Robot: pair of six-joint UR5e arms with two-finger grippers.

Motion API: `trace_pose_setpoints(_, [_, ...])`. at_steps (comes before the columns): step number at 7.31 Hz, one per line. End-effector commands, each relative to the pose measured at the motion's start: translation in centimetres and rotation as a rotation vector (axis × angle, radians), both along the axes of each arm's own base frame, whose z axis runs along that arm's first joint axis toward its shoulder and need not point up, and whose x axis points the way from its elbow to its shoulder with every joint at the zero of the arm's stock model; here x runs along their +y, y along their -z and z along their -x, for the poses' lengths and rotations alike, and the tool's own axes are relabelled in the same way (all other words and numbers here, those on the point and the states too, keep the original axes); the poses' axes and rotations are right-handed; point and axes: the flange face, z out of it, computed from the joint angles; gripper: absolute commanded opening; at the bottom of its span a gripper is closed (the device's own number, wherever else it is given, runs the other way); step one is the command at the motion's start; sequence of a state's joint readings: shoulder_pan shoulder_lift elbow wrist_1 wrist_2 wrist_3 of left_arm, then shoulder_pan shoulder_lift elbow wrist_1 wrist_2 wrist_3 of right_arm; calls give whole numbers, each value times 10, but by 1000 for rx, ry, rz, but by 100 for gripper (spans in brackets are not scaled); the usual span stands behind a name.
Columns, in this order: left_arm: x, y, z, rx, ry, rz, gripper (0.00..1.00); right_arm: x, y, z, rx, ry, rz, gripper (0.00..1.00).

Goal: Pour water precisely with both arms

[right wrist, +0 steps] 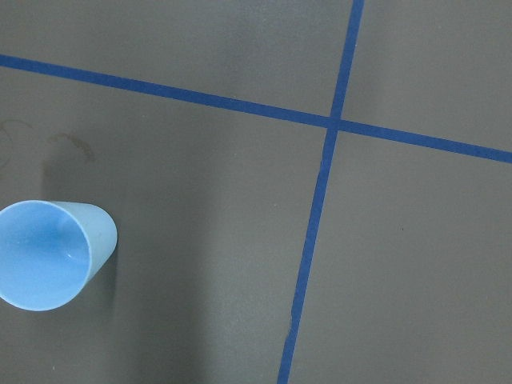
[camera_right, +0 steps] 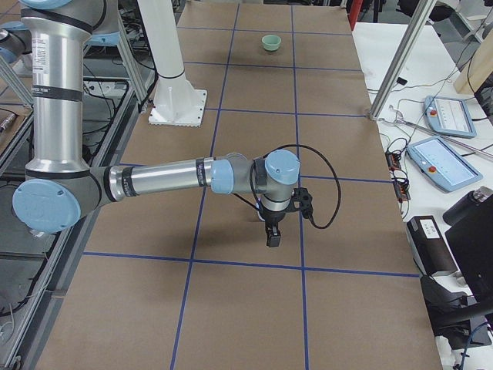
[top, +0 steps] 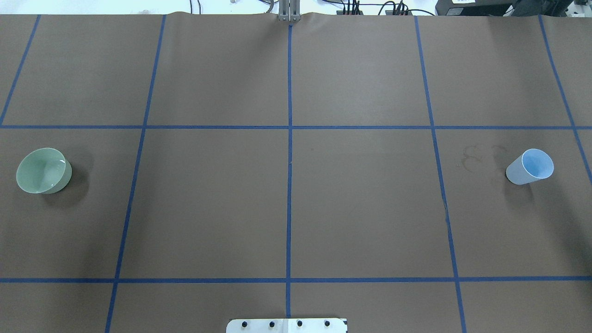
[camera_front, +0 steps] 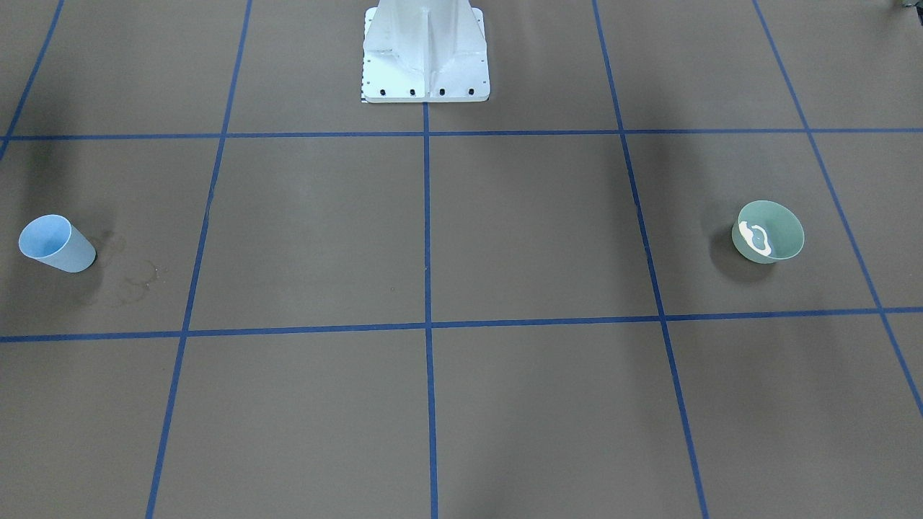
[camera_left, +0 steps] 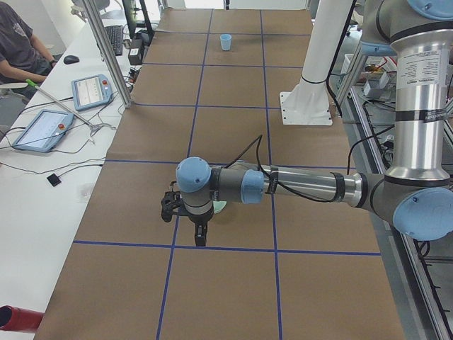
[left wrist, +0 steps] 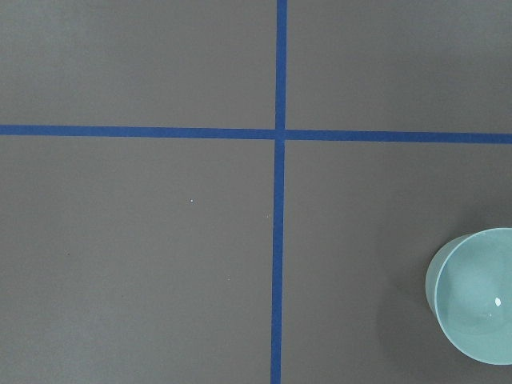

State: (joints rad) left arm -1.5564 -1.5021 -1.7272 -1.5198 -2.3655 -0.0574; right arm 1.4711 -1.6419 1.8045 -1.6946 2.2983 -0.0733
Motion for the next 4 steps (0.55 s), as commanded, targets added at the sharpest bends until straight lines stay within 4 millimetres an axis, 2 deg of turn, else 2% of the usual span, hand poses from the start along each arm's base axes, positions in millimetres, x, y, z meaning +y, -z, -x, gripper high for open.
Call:
trace_pose_setpoints(1, [-1,4,0,0,-1,-10,99,-1,1,0,-1,-2,-1,100])
trace_pose_setpoints(4, [-4,2,-1,2,1,-4,99,-2,3,0,-2,-2,-4,100])
